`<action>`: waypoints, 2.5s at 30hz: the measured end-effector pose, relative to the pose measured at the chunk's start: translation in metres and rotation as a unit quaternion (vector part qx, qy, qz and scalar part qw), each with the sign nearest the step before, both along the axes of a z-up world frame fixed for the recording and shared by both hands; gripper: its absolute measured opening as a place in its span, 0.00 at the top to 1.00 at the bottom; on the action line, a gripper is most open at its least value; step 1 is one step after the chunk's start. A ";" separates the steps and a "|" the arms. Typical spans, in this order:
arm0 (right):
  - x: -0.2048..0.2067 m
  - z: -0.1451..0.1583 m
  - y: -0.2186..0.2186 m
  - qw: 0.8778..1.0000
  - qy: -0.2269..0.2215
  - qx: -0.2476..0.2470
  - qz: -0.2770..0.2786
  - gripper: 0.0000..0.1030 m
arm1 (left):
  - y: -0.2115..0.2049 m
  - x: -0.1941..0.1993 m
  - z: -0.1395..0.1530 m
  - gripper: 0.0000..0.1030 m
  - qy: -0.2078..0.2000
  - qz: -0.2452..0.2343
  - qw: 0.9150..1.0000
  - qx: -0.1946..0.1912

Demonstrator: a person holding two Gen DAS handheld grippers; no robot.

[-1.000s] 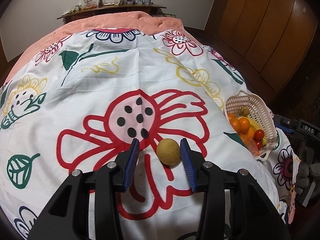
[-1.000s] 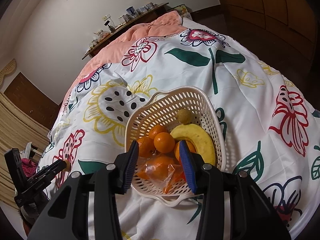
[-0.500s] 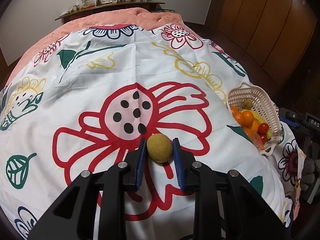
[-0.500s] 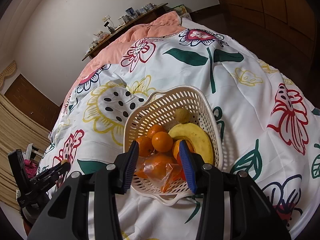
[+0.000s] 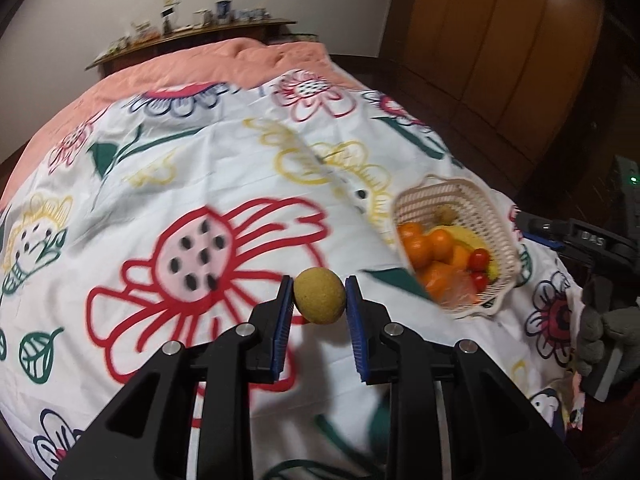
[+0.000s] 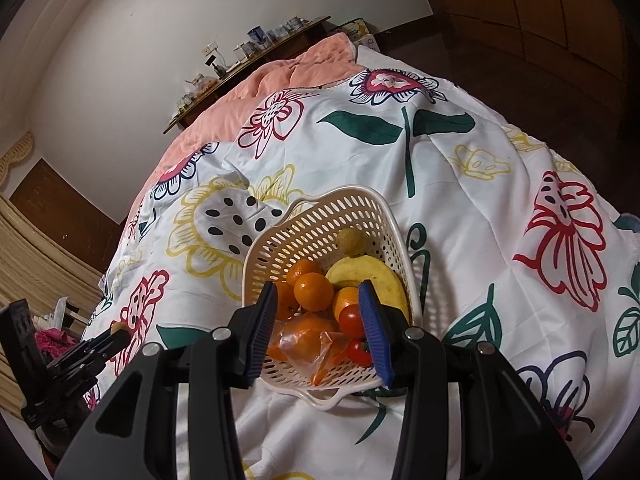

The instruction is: Organize fruits

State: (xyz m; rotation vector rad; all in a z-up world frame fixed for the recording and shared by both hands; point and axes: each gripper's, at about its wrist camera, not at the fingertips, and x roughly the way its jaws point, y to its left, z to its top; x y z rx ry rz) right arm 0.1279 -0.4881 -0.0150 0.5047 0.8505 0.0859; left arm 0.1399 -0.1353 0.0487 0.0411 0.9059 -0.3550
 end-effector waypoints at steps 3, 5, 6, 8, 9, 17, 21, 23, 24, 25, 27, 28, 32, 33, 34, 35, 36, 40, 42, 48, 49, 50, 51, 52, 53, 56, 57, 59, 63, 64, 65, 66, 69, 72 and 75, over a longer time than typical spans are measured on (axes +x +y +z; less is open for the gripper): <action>-0.002 -0.001 -0.004 1.000 -0.002 0.003 -0.003 0.59 | -0.019 0.002 0.002 0.74 0.001 -0.019 1.000 0.003; -0.003 -0.002 -0.008 1.000 -0.003 0.006 -0.005 0.59 | -0.033 0.005 0.002 0.74 0.005 -0.031 1.000 0.005; -0.003 -0.003 -0.010 1.000 -0.003 0.007 -0.006 0.59 | -0.039 0.005 0.002 0.74 0.005 -0.035 0.999 0.007; -0.005 -0.004 -0.013 1.000 -0.004 0.011 -0.008 0.59 | -0.050 0.008 0.001 0.74 0.007 -0.044 0.999 0.011; -0.005 -0.005 -0.015 1.000 -0.004 0.012 -0.009 0.59 | -0.058 0.010 0.001 0.74 0.009 -0.051 0.999 0.012; -0.008 -0.009 -0.023 1.000 -0.006 0.015 -0.013 0.59 | -0.107 0.016 0.000 0.74 0.014 -0.094 0.995 0.016; -0.010 -0.010 -0.028 1.000 -0.008 0.019 -0.016 0.59 | -0.127 0.020 -0.005 0.74 0.026 -0.113 0.993 0.006; -0.011 -0.010 -0.028 1.000 -0.008 0.021 -0.016 0.59 | -0.135 0.021 -0.005 0.72 0.030 -0.120 0.992 0.002; -0.011 -0.010 -0.028 1.000 -0.008 0.020 -0.016 0.59 | -0.139 0.022 -0.005 0.70 0.033 -0.123 0.992 -0.001; -0.011 -0.010 -0.029 1.000 -0.008 0.020 -0.015 0.59 | -0.140 0.021 -0.005 0.63 0.033 -0.124 0.992 -0.004; -0.012 -0.010 -0.030 1.000 -0.009 0.019 -0.017 0.59 | -0.140 0.019 -0.004 0.52 0.027 -0.124 0.992 -0.006; -0.013 -0.010 -0.030 1.000 -0.009 0.018 -0.018 0.59 | -0.139 0.018 -0.004 0.50 0.024 -0.121 0.992 -0.004; -0.013 -0.010 -0.031 1.000 -0.009 0.020 -0.021 0.59 | -0.126 0.022 -0.004 0.43 0.026 -0.097 0.995 -0.008; -0.013 -0.010 -0.031 1.000 -0.009 0.020 -0.020 0.59 | -0.122 0.023 -0.004 0.43 0.025 -0.089 0.996 -0.009; -0.013 -0.010 -0.030 1.000 -0.009 0.019 -0.020 0.59 | -0.119 0.023 -0.004 0.43 0.023 -0.082 0.996 -0.006; -0.013 -0.010 -0.030 1.000 -0.010 0.019 -0.020 0.59 | -0.116 0.024 -0.004 0.42 0.021 -0.078 0.997 -0.004; -0.013 -0.009 -0.030 1.000 -0.010 0.018 -0.020 0.59 | -0.114 0.023 -0.003 0.42 0.018 -0.072 0.997 -0.002; -0.014 -0.009 -0.030 1.000 -0.009 0.018 -0.021 0.58 | -0.109 0.019 0.000 0.34 0.002 -0.063 0.998 0.006; -0.015 -0.007 -0.030 1.000 -0.009 0.015 -0.023 0.58 | -0.108 0.015 0.001 0.31 -0.007 -0.062 0.998 0.009; -0.021 -0.003 -0.032 1.000 -0.010 -0.002 -0.025 0.45 | -0.105 0.007 0.004 0.23 -0.026 -0.053 0.998 0.018; -0.022 -0.002 -0.032 1.000 -0.010 -0.006 -0.025 0.45 | -0.104 0.005 0.004 0.23 -0.029 -0.050 0.998 0.023; -0.023 -0.001 -0.032 1.000 -0.010 -0.008 -0.024 0.43 | -0.104 0.004 0.003 0.23 -0.032 -0.048 0.998 0.027; -0.025 0.000 -0.032 1.000 -0.008 -0.014 -0.023 0.40 | -0.104 0.003 0.003 0.22 -0.036 -0.046 0.998 0.033; -0.026 0.000 -0.032 1.000 -0.007 -0.019 -0.022 0.36 | -0.104 0.001 0.002 0.20 -0.038 -0.044 0.998 0.037; -0.027 0.001 -0.031 0.999 -0.005 -0.028 -0.016 0.32 | -0.103 -0.001 0.001 0.18 -0.041 -0.044 0.997 0.040; -0.032 0.002 -0.027 0.999 -0.001 -0.050 -0.004 0.23 | -0.100 -0.005 0.001 0.18 -0.047 -0.041 0.997 0.047; -0.034 0.003 -0.024 0.998 0.002 -0.062 0.005 0.23 | -0.099 -0.007 0.002 0.18 -0.051 -0.039 0.997 0.051; -0.037 0.005 -0.018 0.997 0.007 -0.079 0.020 0.17 | -0.096 -0.011 0.002 0.16 -0.059 -0.033 0.996 0.062; -0.048 0.007 -0.005 0.990 0.009 -0.128 0.055 0.12 | -0.093 -0.020 0.003 0.14 -0.072 -0.029 0.994 0.078; -0.050 0.007 -0.002 0.988 0.010 -0.138 0.062 0.11 | -0.093 -0.022 0.002 0.14 -0.073 -0.030 0.994 0.080; -0.053 0.007 0.002 0.987 0.010 -0.148 0.069 0.10 | -0.093 -0.024 0.002 0.13 -0.074 -0.031 0.993 0.082; -0.056 0.006 0.005 0.985 0.010 -0.157 0.075 0.09 | -0.093 -0.027 0.002 0.13 -0.075 -0.032 0.993 0.087; -0.060 0.002 0.015 0.980 0.012 -0.178 0.090 0.07 | -0.092 -0.035 0.001 0.13 -0.082 -0.032 0.991 0.105; -0.061 -0.002 0.024 0.977 0.013 -0.191 0.095 0.05 | -0.090 -0.042 0.002 0.13 -0.092 -0.034 0.989 0.113; -0.060 -0.005 0.032 0.974 0.015 -0.200 0.102 0.05 | -0.090 -0.047 0.001 0.13 -0.098 -0.034 0.987 0.121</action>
